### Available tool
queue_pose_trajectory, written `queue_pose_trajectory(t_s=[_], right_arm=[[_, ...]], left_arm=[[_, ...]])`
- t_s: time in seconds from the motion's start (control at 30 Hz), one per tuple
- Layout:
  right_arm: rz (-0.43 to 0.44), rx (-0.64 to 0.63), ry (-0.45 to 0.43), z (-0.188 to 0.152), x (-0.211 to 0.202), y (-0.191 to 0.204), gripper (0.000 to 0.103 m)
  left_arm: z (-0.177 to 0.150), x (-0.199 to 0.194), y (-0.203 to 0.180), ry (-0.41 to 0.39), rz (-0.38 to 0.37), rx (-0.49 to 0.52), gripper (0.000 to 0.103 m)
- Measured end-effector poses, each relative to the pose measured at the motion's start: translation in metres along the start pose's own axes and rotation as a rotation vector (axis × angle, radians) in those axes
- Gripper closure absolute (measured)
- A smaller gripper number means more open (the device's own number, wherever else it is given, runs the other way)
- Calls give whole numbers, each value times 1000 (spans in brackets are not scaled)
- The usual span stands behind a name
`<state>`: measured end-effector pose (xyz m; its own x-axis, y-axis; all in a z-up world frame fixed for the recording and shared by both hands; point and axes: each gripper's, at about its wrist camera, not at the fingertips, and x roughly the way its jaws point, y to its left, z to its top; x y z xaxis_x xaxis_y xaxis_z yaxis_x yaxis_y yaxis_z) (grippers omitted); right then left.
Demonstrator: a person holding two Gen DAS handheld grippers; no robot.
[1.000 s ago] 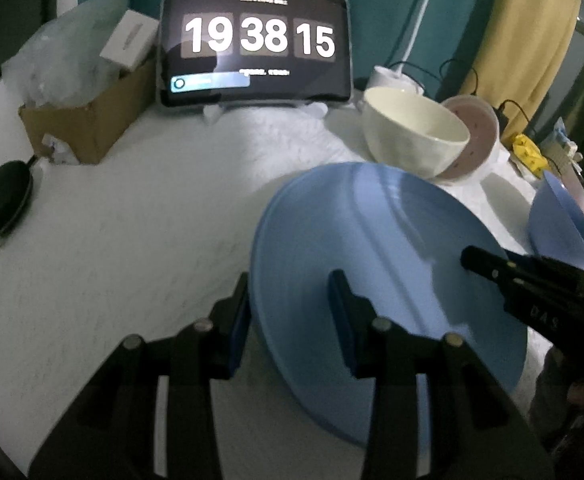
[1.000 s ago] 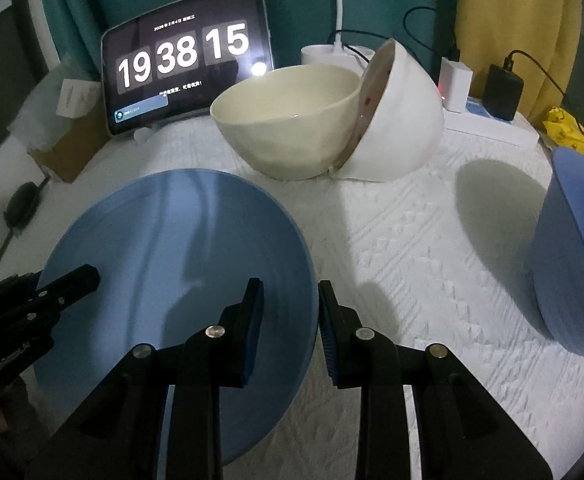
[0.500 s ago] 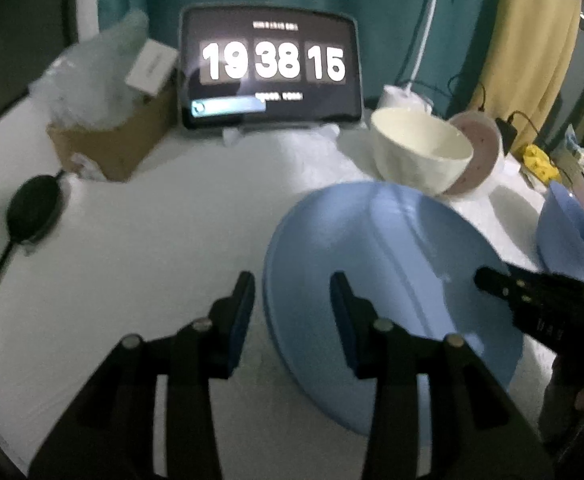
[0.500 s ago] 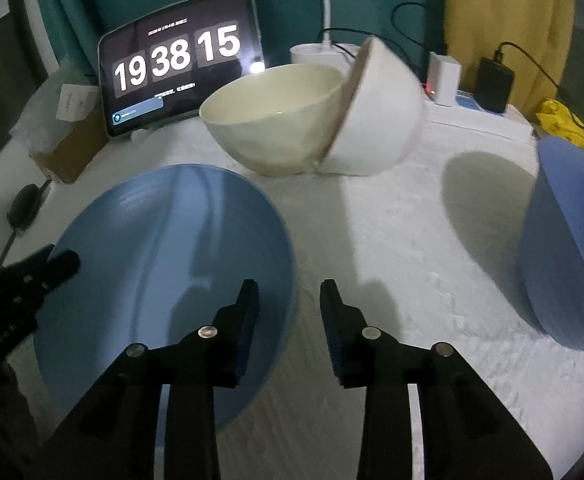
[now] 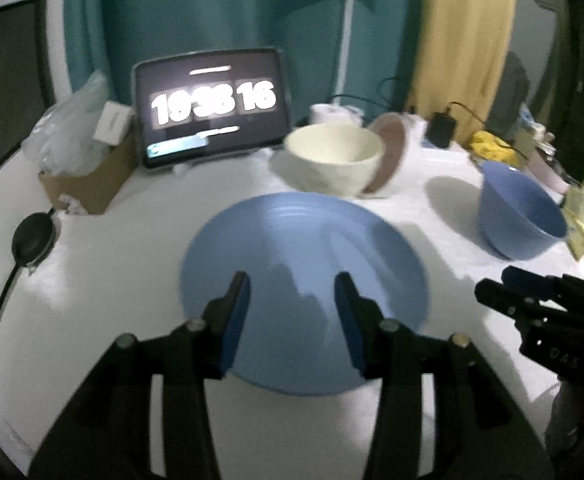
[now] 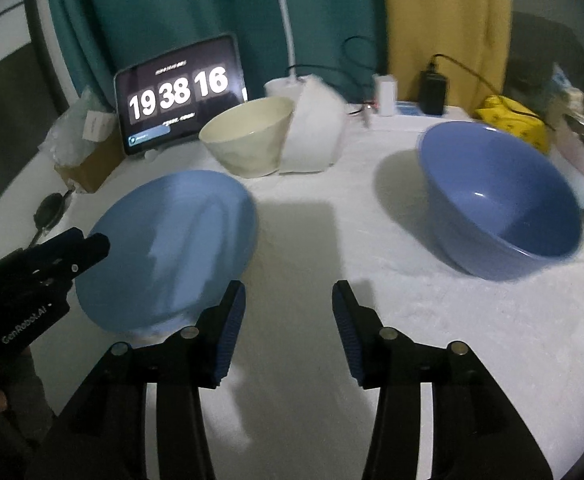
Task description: Organize plates and bowls
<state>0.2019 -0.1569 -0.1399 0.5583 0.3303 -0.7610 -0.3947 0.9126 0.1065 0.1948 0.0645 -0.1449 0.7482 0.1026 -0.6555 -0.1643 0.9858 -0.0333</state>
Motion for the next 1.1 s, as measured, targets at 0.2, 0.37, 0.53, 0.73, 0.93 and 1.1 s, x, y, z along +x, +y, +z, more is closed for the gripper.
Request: queue_pose_trajectory(t_s=[0.2,0.37,0.53,0.73,0.93,1.1], right_arm=[[-37,45,-34,-19,-31,-27,55],[-64,83,-57,-34,-52,-49,55],[-96,111,-88,-47,-72,-73,55],[-126,138,-145,-49,-93,-99,55],[-136,152,-182,-42,-101,-121,55],[-133,146,-201,-32,-102,-127,55]], left_arm=[[-5,-16,-41,-14,-68,56,58],[-10,-26,-73,-18,-108,111,57],[-15,-37,-102,-29,-145,164,57],[-13,-49,-125,-54,-168,207,57],[-5,-57,-139,-83,-162,234,57],[3,-56,-147,-91,-156,232,57]])
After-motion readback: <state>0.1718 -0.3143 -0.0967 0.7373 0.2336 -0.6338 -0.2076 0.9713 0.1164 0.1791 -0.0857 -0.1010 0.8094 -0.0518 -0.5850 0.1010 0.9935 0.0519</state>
